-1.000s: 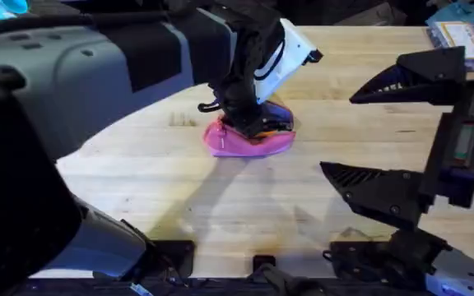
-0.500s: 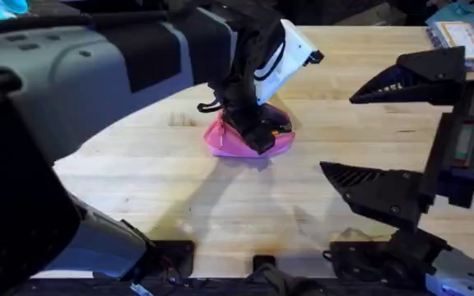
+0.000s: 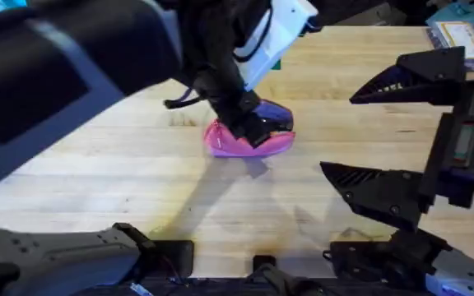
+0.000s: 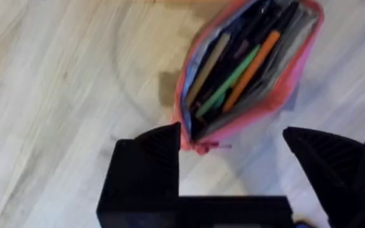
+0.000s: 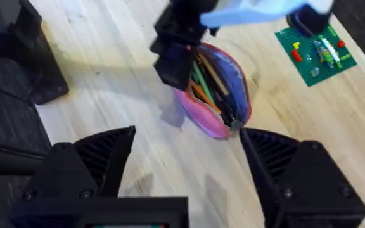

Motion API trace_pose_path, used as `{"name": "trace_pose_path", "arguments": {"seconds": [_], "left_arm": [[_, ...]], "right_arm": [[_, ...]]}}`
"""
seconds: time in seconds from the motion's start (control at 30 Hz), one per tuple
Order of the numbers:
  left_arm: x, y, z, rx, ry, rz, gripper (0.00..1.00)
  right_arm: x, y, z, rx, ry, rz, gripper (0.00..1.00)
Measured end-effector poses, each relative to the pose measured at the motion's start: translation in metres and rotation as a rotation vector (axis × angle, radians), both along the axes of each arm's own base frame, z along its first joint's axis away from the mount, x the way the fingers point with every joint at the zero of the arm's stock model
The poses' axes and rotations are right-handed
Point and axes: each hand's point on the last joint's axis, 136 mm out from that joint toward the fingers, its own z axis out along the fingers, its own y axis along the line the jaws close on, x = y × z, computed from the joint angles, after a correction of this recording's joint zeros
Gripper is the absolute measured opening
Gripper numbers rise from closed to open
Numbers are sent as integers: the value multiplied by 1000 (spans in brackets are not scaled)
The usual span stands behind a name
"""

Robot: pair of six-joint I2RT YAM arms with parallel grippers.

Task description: Unzip the bag, pick up the pens from the table one at a time and place them inside, then zip the bag closed.

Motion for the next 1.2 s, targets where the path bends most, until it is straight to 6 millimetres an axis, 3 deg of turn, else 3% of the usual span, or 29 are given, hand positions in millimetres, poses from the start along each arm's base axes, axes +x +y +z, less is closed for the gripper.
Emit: {"name": "trace_pose_path", "arguments": {"seconds": [0.23, 0.57, 0.83, 1.0, 1.2], "left_arm": [[-18, 31, 2, 21, 93, 16, 995], [-19, 61, 24, -87, 66, 42, 996], [-47, 95, 15, -153, -22, 64, 995], [-54, 113, 12, -168, -101, 120, 995], [-52, 119, 1, -158, -102, 139, 995]], "right_arm": [[0, 0, 0, 0, 1, 0, 997], [0, 0, 0, -1, 1, 0, 998], [-1, 0, -1, -3, 4, 0, 998], [-1, 0, -1, -3, 4, 0, 998], [-1, 0, -1, -3, 4, 0, 998]]}}
